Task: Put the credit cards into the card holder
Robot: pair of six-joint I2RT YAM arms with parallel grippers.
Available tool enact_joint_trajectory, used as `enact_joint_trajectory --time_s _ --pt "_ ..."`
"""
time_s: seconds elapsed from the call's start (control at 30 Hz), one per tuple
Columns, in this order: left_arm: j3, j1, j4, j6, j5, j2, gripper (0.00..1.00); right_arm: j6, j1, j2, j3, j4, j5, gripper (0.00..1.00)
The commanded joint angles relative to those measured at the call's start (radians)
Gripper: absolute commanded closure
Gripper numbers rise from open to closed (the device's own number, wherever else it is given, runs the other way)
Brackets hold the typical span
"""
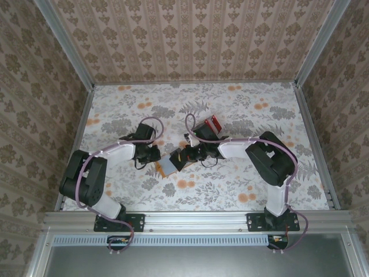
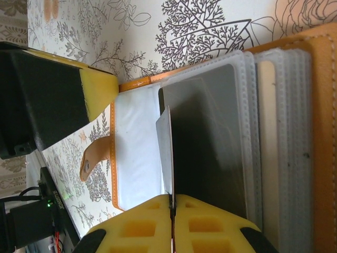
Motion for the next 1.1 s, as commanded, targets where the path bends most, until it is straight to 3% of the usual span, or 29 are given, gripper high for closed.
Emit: enact_joint_trajectory --time_s 0.0,0.2,0.63,1.07 --pt "-0.024 -0.001 0.007 -0.002 0.0 0.052 0.85 -0.013 -0.003 0.037 0.021 -0.009 -0.016 0.92" --pt "-0.018 -0.002 0.009 0.0 0.007 0.063 0.86 -0.016 -0.002 0.053 0.038 -0.006 -0.002 0.92" --pt "-0.023 -0.007 0.013 -0.007 0.012 0.056 0.87 -0.016 0.03 0.025 0.028 0.009 0.182 0.93" --pt "-0.023 -0.009 0.022 -0.009 0.021 0.061 0.88 -0.025 0.069 0.03 0.038 0.002 0.27 0.93"
